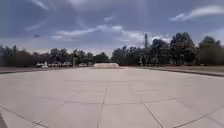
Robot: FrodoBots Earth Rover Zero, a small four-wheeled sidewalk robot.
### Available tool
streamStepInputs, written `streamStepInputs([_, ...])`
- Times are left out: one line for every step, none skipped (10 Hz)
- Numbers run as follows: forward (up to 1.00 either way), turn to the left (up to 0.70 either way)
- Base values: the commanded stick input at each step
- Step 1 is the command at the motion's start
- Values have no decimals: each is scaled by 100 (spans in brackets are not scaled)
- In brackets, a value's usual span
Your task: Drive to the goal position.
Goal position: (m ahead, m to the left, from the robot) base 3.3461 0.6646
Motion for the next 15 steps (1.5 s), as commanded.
streamStepInputs([70,0])
streamStepInputs([70,0])
streamStepInputs([70,0])
streamStepInputs([70,0])
streamStepInputs([70,0])
streamStepInputs([70,0])
streamStepInputs([70,0])
streamStepInputs([70,0])
streamStepInputs([70,0])
streamStepInputs([70,0])
streamStepInputs([70,0])
streamStepInputs([70,0])
streamStepInputs([70,0])
streamStepInputs([70,0])
streamStepInputs([70,0])
